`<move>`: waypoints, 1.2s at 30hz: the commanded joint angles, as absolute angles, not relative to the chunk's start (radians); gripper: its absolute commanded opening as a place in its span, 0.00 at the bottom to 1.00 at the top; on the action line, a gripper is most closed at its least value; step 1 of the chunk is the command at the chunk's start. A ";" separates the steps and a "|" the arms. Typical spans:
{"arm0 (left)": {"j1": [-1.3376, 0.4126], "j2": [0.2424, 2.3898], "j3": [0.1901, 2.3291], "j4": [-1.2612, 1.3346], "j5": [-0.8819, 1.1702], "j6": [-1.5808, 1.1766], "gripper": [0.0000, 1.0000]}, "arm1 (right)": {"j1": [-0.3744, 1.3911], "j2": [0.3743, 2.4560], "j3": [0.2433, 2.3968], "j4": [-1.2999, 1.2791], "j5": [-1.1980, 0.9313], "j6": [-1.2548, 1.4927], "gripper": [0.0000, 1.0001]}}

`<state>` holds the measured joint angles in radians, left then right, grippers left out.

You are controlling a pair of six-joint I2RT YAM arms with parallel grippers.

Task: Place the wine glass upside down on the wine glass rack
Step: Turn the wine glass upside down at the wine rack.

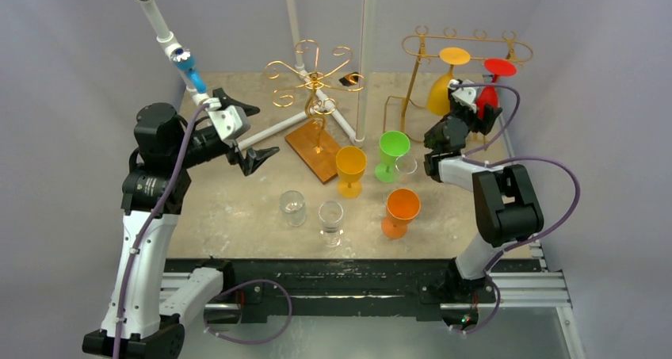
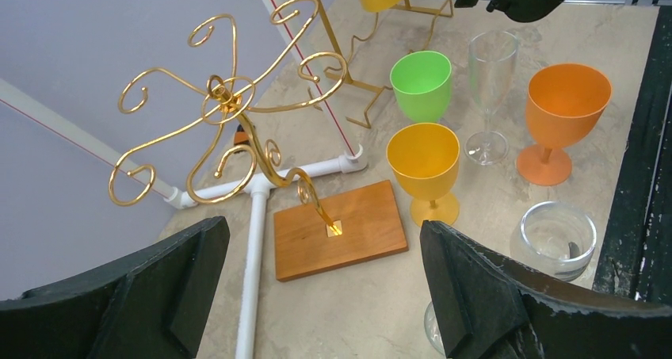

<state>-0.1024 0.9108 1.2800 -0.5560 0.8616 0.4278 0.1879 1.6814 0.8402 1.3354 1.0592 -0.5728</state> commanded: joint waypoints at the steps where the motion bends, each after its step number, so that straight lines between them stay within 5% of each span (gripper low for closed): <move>1: -0.104 0.912 1.280 -0.518 0.891 0.419 1.00 | 0.236 1.652 0.812 1.508 1.019 -0.655 0.07; 36: -0.104 0.911 1.301 -0.608 0.892 0.486 1.00 | 0.200 1.769 0.927 1.391 0.914 -0.567 0.08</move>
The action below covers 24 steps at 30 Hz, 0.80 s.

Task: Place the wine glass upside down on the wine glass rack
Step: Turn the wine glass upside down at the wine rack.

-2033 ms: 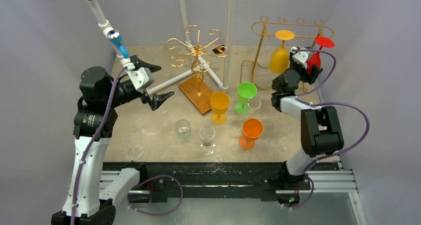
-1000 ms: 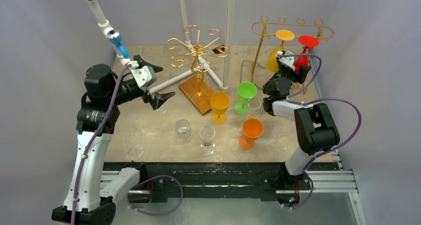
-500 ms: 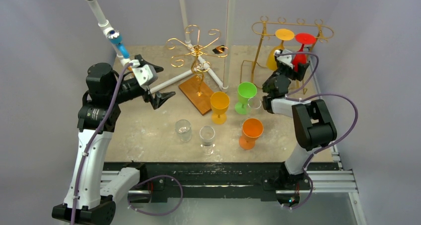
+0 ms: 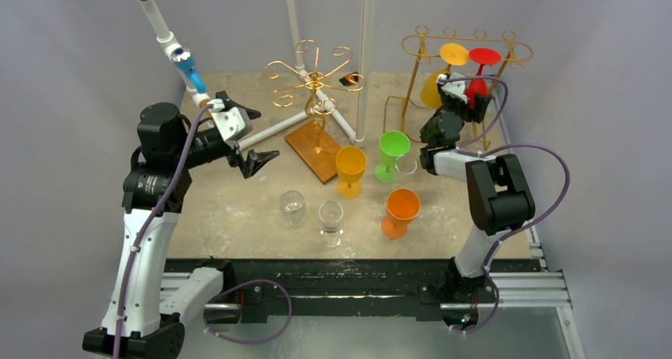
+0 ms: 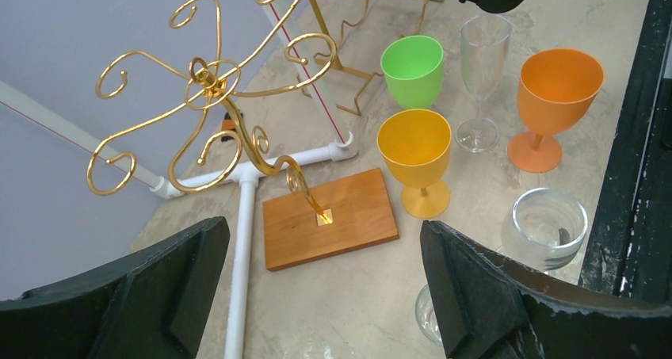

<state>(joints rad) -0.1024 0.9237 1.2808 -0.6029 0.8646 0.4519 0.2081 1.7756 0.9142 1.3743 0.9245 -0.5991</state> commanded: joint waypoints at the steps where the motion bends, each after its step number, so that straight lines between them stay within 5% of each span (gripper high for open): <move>1: -0.104 0.910 1.301 -0.606 0.891 0.486 1.00 | 0.198 1.769 0.922 1.392 0.915 -0.564 0.08; 16: -0.104 0.909 1.281 -0.582 0.897 0.474 1.00 | 0.179 1.788 0.915 1.349 0.907 -0.517 0.11; 24: -0.107 0.902 1.278 -0.580 0.897 0.473 1.00 | 0.179 1.805 0.877 1.364 0.952 -0.487 0.46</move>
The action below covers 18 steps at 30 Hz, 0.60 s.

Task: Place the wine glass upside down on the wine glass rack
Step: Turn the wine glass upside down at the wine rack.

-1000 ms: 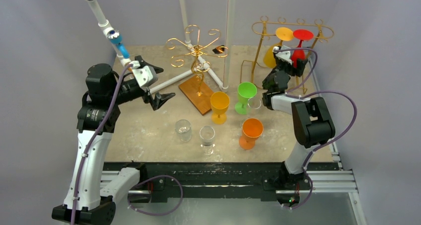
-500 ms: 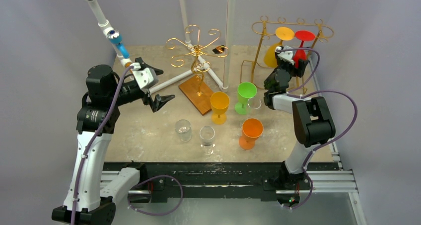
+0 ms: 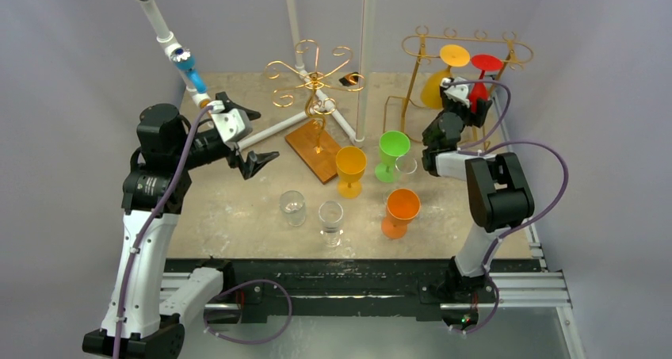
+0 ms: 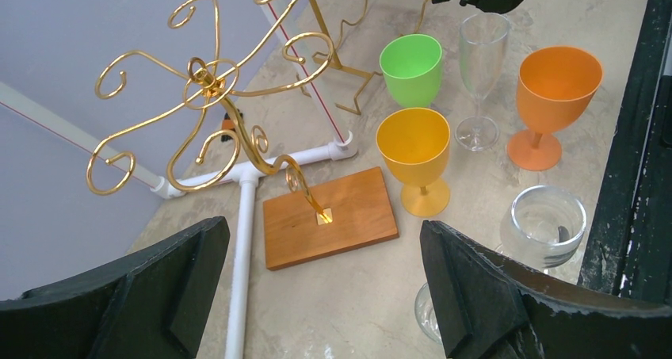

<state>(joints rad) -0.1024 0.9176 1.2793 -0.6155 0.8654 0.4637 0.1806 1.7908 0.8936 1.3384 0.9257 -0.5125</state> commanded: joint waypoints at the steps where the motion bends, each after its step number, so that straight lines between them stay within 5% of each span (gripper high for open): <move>1: -0.109 0.901 1.279 -0.579 0.896 0.472 1.00 | 0.179 1.804 0.875 1.366 0.964 -0.484 0.52; 10: -0.110 0.893 1.276 -0.569 0.906 0.457 1.00 | 0.180 1.730 0.842 1.281 0.986 -0.405 0.97; 18: -0.112 0.882 1.282 -0.559 0.925 0.428 1.00 | 0.183 1.582 0.765 1.107 0.938 -0.273 0.99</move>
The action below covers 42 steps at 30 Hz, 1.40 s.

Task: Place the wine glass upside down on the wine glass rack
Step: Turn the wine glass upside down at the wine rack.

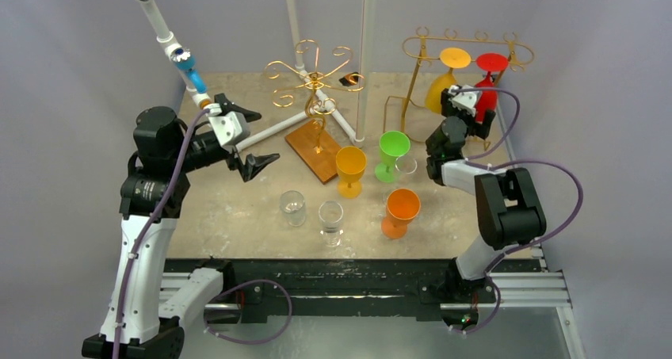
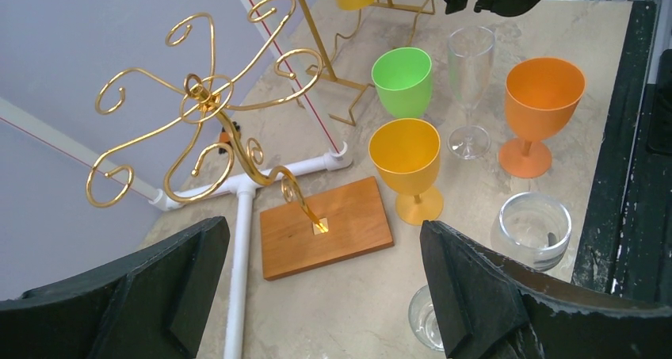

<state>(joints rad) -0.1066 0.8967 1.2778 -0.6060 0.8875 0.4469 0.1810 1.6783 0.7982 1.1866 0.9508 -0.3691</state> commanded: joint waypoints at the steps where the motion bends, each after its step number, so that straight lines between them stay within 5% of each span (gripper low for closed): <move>1: -0.112 0.880 1.284 -0.558 0.925 0.428 1.00 | 0.184 1.562 0.753 1.084 0.930 -0.254 0.99; 13: -0.112 0.888 1.304 -0.607 0.919 0.413 1.00 | 0.207 1.319 0.610 0.763 0.828 -0.017 0.99; 31: -0.112 0.887 1.301 -0.635 0.911 0.413 1.00 | 0.197 1.168 0.588 0.173 0.782 0.589 0.82; 34: -0.112 0.884 1.297 -0.637 0.908 0.418 1.00 | 0.156 1.193 0.643 0.039 0.770 0.742 0.72; 42: -0.112 0.874 1.282 -0.646 0.898 0.444 1.00 | 0.060 1.313 0.694 0.006 0.520 0.856 0.16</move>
